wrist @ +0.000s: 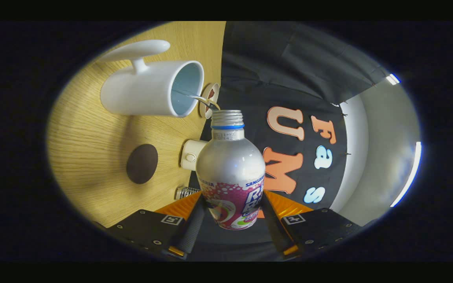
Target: Take the bottle from table, then pour the juice into the cup, finally place the bottle on the coaster
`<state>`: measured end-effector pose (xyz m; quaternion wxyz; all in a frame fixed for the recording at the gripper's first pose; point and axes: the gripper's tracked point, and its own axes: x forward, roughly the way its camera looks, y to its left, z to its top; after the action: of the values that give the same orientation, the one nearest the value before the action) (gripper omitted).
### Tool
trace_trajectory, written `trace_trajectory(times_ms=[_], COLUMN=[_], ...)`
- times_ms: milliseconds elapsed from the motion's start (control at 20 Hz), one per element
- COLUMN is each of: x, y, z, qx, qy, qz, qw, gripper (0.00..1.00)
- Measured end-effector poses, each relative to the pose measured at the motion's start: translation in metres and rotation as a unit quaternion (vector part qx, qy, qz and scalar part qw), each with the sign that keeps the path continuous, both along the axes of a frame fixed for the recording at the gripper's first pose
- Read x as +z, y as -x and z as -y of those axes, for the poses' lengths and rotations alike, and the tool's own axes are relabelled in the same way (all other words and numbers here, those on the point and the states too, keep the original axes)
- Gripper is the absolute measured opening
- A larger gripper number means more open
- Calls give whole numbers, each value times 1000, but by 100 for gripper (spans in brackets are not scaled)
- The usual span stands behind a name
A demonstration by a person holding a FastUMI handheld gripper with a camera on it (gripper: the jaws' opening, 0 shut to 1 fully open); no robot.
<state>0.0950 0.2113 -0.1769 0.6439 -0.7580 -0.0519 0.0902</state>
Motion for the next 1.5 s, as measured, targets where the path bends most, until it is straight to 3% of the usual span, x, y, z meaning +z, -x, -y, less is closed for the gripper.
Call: trace_trajectory(times_ms=[1500], x=[12], y=[-3], z=[-13], qx=[17], qy=[37], qz=[30], qw=[999], gripper=[77])
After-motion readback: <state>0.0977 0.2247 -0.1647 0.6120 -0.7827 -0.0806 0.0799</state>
